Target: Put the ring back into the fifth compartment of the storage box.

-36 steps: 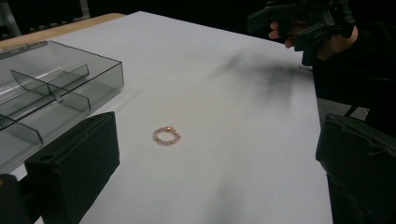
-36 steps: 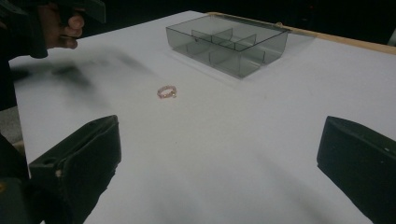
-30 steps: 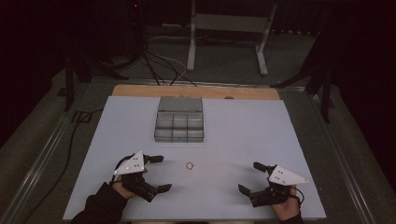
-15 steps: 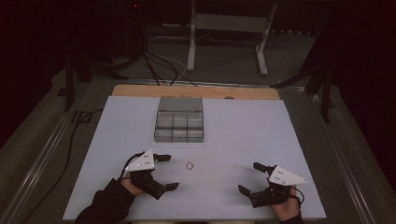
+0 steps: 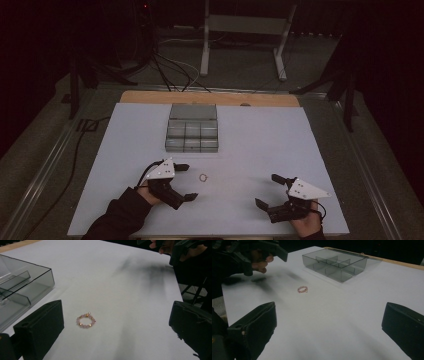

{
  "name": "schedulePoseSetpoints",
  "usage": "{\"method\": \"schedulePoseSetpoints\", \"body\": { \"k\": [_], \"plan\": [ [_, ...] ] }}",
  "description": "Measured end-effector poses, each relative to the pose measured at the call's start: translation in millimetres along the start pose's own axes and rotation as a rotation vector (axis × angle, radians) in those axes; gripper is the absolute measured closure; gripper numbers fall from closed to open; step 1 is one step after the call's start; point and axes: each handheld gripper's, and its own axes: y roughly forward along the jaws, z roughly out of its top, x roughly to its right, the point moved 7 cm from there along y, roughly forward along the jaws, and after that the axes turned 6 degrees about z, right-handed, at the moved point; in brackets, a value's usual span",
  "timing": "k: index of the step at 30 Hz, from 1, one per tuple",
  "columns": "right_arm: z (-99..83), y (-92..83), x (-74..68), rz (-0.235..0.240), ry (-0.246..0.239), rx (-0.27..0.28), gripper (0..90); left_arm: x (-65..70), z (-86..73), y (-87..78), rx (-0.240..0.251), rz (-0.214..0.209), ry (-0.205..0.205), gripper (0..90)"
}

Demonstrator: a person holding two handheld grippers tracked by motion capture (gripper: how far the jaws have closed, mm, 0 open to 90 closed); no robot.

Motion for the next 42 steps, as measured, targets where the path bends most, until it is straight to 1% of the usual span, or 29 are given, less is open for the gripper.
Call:
{"method": "schedulePoseSetpoints", "body": {
  "k": [1, 2, 3, 6, 7, 9, 13, 16, 17, 18, 20, 21, 23, 24, 26, 28, 29, 30, 31, 32, 33, 34, 36, 38, 39, 40, 42],
  "plan": [
    [-0.2, 0.0, 0.3, -0.001, 0.001, -0.001, 0.0, -0.9, 1.0, 3.8, -0.006, 0.000, -0.006, 1.1],
    [-0.2, 0.0, 0.3, -0.001, 0.001, -0.001, 0.0, -0.9, 1.0, 3.8, -0.006, 0.000, -0.006, 1.1],
    [0.3, -0.3, -0.1, 0.000, 0.002, 0.002, 0.0, -2.9, 1.1, 7.6, -0.017, 0.007, -0.010, 1.1],
    [-0.3, -0.3, -0.2, 0.000, 0.000, -0.002, 0.0, -4.4, 1.1, 10.7, -0.024, 0.006, -0.013, 1.1],
    [-0.3, -0.4, -0.1, 0.001, 0.002, -0.001, 0.0, -6.5, 1.4, 13.6, -0.027, 0.011, -0.024, 1.1],
    [0.5, -0.7, 0.0, 0.001, 0.003, 0.005, 0.0, -8.3, 1.7, 16.4, -0.031, 0.012, -0.031, 1.1],
    [-0.6, -0.3, 0.1, 0.001, 0.002, -0.002, 0.0, -10.2, 2.1, 20.2, -0.035, 0.015, -0.028, 1.1],
    [0.4, -0.7, -0.4, 0.002, 0.001, 0.004, 0.0, -11.3, 1.2, 24.8, -0.053, 0.022, -0.022, 2.0],
    [-0.1, -0.5, -0.4, 0.002, 0.003, 0.002, 0.0, -11.8, 1.1, 26.2, -0.060, 0.021, -0.029, 2.0],
    [-0.8, -0.4, -0.1, 0.001, 0.002, -0.002, 0.0, -12.5, 1.3, 27.6, -0.067, 0.016, -0.045, 2.0],
    [-0.3, -0.6, -0.1, 0.002, 0.006, 0.001, 0.0, -14.2, 2.0, 29.5, -0.075, 0.025, -0.062, 2.0],
    [0.1, -0.8, -0.3, 0.001, 0.003, 0.004, 0.0, -14.9, 2.5, 30.4, -0.080, 0.021, -0.069, 2.1],
    [-0.4, -0.6, -0.5, 0.002, 0.003, 0.001, 0.0, -16.7, 3.3, 31.9, -0.090, 0.026, -0.071, 2.1],
    [-0.8, -0.5, -0.1, 0.001, 0.002, -0.002, 0.0, -17.5, 3.9, 32.8, -0.090, 0.031, -0.075, 3.3],
    [-0.2, -0.7, -0.3, 0.002, 0.005, 0.002, 0.0, -19.8, 3.5, 35.2, -0.105, 0.043, -0.084, 5.5],
    [-0.2, -0.7, -0.6, 0.003, 0.003, 0.002, 0.0, -21.7, 2.2, 37.2, -0.120, 0.058, -0.079, 9.1],
    [-0.7, -0.6, -0.5, 0.004, 0.003, 0.000, 0.0, -22.6, 1.9, 37.9, -0.123, 0.058, -0.084, 9.6],
    [-0.8, -0.6, -0.3, 0.003, 0.004, 0.000, 0.0, -23.2, 1.7, 38.4, -0.123, 0.053, -0.093, 12.0],
    [-0.5, -0.9, -0.3, 0.003, 0.005, 0.002, 0.0, -24.2, 1.5, 39.2, -0.127, 0.061, -0.101, 15.5],
    [-0.1, -1.1, -0.5, 0.002, 0.005, 0.003, 0.0, -25.3, 1.5, 39.6, -0.131, 0.067, -0.098, 17.1],
    [-0.1, -1.1, -0.7, 0.003, 0.005, 0.004, 0.0, -25.7, 2.0, 39.7, -0.128, 0.062, -0.100, 17.5],
    [-0.6, -0.9, -0.6, 0.004, 0.004, 0.001, 0.0, -26.5, 2.8, 39.9, -0.127, 0.067, -0.100, 19.4],
    [-0.9, -0.8, -0.3, 0.003, 0.005, 0.000, 0.0, -28.4, 2.7, 40.8, -0.141, 0.082, -0.100, 24.0],
    [-0.5, -1.0, -0.5, 0.004, 0.006, 0.002, 0.0, -28.9, 2.5, 41.6, -0.143, 0.080, -0.106, 26.9],
    [-0.2, -1.2, -0.6, 0.003, 0.005, 0.004, 0.0, -29.7, 0.5, 43.5, -0.160, 0.074, -0.101, 26.9],
    [-1.1, -0.9, -0.3, 0.003, 0.004, -0.001, 0.0, -29.8, 0.1, 44.4, -0.160, 0.072, -0.105, 30.4],
    [-0.9, -1.3, -0.3, 0.003, 0.006, 0.001, 0.0, -31.0, -0.5, 46.1, -0.165, 0.080, -0.113, 33.6]
  ]
}}
